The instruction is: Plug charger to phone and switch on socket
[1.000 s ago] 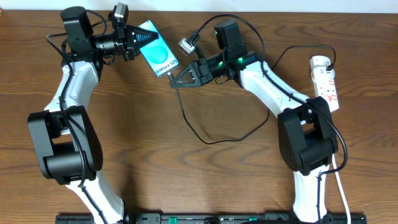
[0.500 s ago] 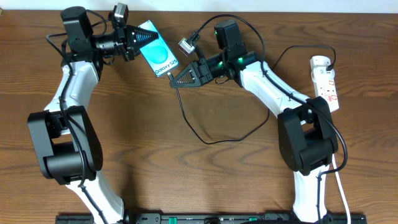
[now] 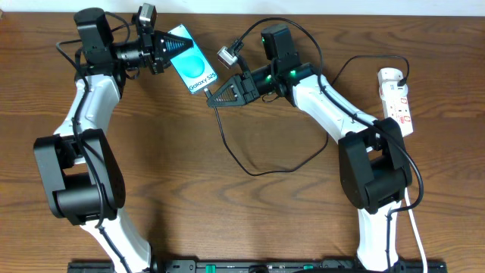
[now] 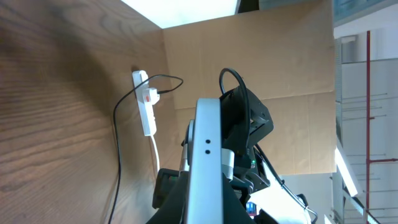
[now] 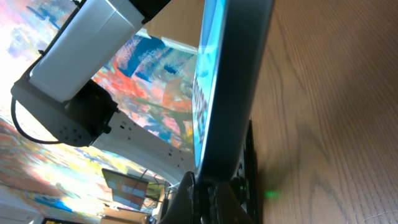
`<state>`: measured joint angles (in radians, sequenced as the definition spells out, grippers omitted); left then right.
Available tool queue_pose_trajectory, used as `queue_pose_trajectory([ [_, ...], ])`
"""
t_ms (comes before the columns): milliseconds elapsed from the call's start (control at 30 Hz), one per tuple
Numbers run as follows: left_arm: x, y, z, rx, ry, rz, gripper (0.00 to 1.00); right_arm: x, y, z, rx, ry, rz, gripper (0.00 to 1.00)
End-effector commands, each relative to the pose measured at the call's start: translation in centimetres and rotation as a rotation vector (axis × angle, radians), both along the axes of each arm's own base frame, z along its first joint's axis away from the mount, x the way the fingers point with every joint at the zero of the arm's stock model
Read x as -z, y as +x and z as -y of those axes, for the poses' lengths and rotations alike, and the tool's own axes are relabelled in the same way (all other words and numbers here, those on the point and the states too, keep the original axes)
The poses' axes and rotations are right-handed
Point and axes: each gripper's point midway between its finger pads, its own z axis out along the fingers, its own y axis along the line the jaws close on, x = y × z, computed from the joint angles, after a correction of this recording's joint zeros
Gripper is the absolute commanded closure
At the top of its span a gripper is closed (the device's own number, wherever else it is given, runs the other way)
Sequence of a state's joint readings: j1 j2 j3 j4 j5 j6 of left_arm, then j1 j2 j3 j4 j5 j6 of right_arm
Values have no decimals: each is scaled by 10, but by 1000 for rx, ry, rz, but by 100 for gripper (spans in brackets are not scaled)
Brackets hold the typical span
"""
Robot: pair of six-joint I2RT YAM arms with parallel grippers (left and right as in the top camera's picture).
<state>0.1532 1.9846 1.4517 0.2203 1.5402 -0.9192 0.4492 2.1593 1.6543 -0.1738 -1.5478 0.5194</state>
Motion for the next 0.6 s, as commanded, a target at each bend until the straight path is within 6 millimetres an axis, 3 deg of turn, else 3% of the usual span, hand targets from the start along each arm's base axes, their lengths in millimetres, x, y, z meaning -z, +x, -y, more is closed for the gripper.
queue_pose_trajectory([
  [0, -14, -7, 0, 28, -1, 60, 93, -5, 6, 6, 7, 9, 2, 99],
  [567, -14, -7, 0, 28, -3, 52, 93, -5, 9, 9, 17, 10, 5, 99],
])
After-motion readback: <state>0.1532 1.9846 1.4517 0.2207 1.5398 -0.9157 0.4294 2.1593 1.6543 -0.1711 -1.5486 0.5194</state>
